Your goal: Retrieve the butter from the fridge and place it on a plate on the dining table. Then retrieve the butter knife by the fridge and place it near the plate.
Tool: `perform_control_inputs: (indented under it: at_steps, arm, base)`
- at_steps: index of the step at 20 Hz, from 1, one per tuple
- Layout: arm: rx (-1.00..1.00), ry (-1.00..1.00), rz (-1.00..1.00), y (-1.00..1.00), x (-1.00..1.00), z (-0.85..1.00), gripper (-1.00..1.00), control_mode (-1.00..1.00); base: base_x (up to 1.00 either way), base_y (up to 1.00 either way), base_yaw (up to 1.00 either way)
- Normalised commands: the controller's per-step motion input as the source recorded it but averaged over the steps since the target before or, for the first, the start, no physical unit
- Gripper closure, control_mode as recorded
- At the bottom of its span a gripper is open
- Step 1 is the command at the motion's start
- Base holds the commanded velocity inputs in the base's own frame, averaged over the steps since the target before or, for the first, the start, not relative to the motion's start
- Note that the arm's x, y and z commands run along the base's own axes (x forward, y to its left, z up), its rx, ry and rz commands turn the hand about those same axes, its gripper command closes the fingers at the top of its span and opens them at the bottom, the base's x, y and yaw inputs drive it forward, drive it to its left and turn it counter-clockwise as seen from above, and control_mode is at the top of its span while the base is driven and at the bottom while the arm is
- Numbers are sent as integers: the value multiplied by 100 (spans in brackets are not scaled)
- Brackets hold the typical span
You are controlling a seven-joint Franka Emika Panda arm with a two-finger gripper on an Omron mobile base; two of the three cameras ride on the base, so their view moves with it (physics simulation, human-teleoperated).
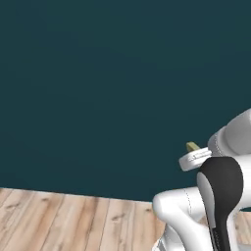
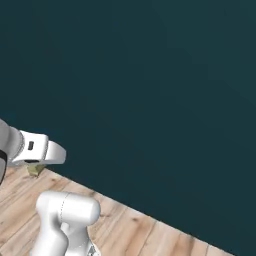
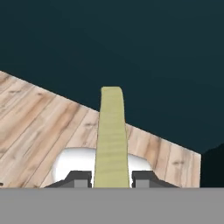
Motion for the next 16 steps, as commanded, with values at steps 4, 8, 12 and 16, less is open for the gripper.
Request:
perform_control_inputs:
  at_steps: [4,8,12,16]
  arm:
    - [0,0,0,0,0,0,100,100]
    - [0,0,0,0,0,0,100,100]
    - [0,0,0,0,0,0,100,100]
    - [0,0,0,0,0,0,100,100]
  base:
    - [86,-25,76]
    - [78,-34,79]
    - [71,-34,79]
    - [74,-28,75]
